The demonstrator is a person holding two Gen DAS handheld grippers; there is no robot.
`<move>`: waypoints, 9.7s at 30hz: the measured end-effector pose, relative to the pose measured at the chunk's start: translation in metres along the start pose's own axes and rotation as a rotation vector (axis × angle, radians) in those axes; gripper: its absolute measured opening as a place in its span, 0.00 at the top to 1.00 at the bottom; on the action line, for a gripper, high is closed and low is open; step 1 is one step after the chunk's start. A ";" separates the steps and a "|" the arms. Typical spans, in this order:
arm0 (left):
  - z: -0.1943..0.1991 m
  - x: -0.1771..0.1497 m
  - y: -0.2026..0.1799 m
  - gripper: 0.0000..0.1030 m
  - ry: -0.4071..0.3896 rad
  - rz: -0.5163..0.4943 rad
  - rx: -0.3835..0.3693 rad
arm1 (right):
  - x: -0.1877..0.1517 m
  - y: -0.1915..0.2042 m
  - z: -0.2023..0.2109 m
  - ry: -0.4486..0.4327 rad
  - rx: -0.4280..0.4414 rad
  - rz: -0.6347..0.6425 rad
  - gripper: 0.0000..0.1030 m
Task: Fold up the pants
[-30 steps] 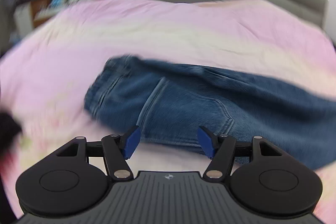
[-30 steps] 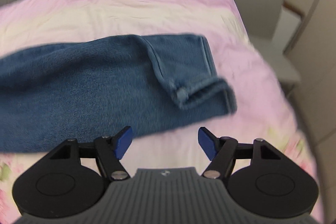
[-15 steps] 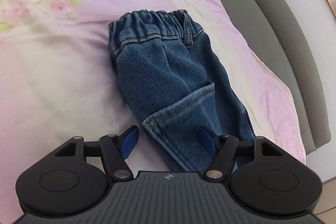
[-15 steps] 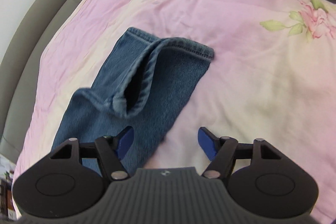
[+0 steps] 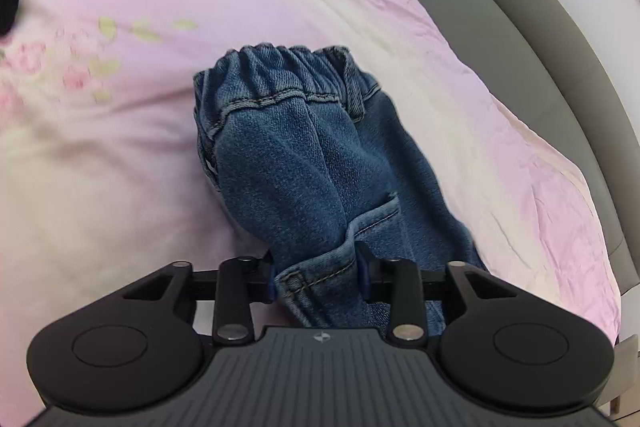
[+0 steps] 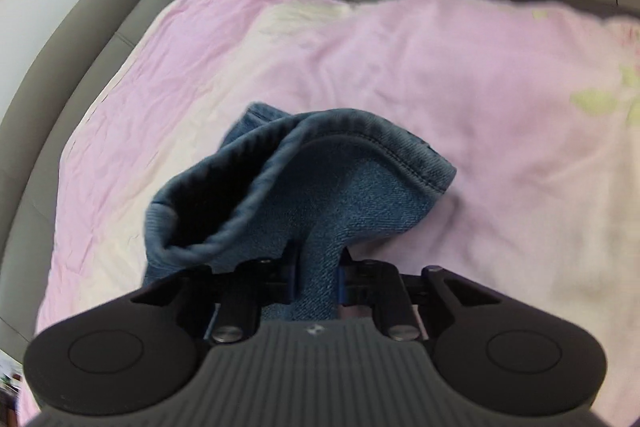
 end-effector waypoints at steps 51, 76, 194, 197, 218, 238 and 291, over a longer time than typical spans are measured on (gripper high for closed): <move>0.154 -0.030 -0.059 0.28 0.149 -1.131 0.054 | -0.009 -0.080 0.170 0.186 -0.335 0.706 0.52; 0.007 -0.095 -0.081 0.27 0.551 -1.826 0.143 | -0.019 -0.024 0.069 0.385 -0.146 1.374 0.41; 0.176 -0.188 -0.023 0.43 0.353 -0.484 -0.119 | -0.019 -0.184 0.156 0.202 -0.116 0.350 0.70; 0.158 -0.199 -0.023 0.43 0.389 -0.371 -0.171 | -0.020 -0.179 0.150 0.182 -0.113 0.322 0.70; 0.148 -0.171 -0.076 0.80 0.320 -0.338 -0.214 | -0.012 -0.200 0.150 0.134 0.027 -0.123 0.78; 0.147 -0.179 -0.066 0.80 0.325 -0.340 -0.204 | -0.010 -0.183 0.154 0.139 -0.042 -0.083 0.65; 0.151 -0.255 -0.180 0.74 0.507 -0.760 -0.269 | 0.008 -0.197 0.165 0.197 0.044 -0.010 0.47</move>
Point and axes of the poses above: each gripper's, at about its wrist camera, not at the fingertips, and z roughly against the way its jaws point, y to its left, x to its top, the point moved 6 cm from there along -z, roughly the way its jaws point, and after that the axes turned 4 degrees about -z, right-handed, at the moved point
